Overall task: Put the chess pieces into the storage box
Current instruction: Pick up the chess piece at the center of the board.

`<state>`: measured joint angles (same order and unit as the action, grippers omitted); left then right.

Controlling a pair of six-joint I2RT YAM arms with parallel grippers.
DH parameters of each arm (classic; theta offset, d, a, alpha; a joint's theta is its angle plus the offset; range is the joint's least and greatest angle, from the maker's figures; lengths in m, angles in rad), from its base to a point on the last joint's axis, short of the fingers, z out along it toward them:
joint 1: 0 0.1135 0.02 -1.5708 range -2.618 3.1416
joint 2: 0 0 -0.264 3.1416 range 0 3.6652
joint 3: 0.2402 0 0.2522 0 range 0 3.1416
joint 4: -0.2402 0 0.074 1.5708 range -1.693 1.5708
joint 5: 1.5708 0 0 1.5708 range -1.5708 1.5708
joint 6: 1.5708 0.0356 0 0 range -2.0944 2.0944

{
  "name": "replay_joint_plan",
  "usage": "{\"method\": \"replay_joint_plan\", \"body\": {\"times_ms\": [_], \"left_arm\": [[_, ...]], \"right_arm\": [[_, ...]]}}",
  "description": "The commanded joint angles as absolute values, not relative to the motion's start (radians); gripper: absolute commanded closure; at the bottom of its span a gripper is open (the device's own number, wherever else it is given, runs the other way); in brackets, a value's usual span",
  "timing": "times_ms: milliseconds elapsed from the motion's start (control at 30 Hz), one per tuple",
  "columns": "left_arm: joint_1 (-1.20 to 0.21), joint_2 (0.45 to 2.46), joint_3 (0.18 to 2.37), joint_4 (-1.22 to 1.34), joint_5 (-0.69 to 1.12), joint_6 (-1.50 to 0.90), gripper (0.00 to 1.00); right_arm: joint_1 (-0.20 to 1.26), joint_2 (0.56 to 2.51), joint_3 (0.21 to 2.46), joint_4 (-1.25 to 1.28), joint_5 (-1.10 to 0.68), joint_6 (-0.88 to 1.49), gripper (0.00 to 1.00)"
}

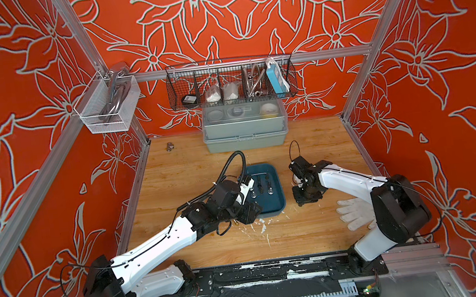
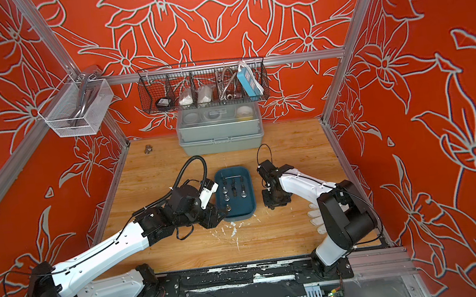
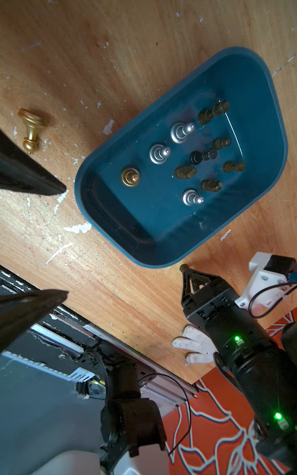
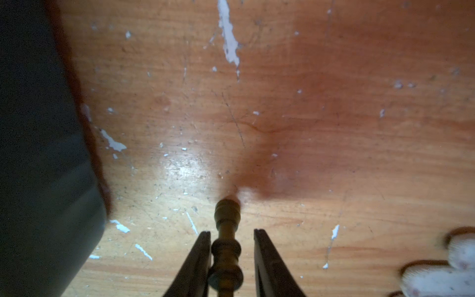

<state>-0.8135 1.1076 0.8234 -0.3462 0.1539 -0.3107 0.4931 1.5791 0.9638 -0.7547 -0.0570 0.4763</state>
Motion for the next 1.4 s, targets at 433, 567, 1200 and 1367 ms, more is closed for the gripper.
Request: {"method": "replay_joint_plan", "body": {"times_ms": [433, 567, 1200, 1367], "left_arm": [[-0.819, 1.132, 0.820, -0.321, 0.129, -0.309, 0.41], [-0.819, 1.144, 0.845, -0.327, 0.141, -0.320, 0.41], [-0.659, 1.069, 0.790, -0.357, 0.091, -0.431, 0.42], [-0.650, 1.057, 0.775, -0.362, 0.075, -0.436, 0.42]], "right_arm": [[0.491, 1.539, 0.982, -0.782, -0.043, 0.440, 0.82], [0.492, 1.494, 1.017, -0.831, -0.035, 0.430, 0.82], [0.706, 1.483, 1.322, -1.006, -0.040, 0.413, 0.82], [0.763, 1.564, 1.369, -0.968, -0.067, 0.405, 0.82]]}}
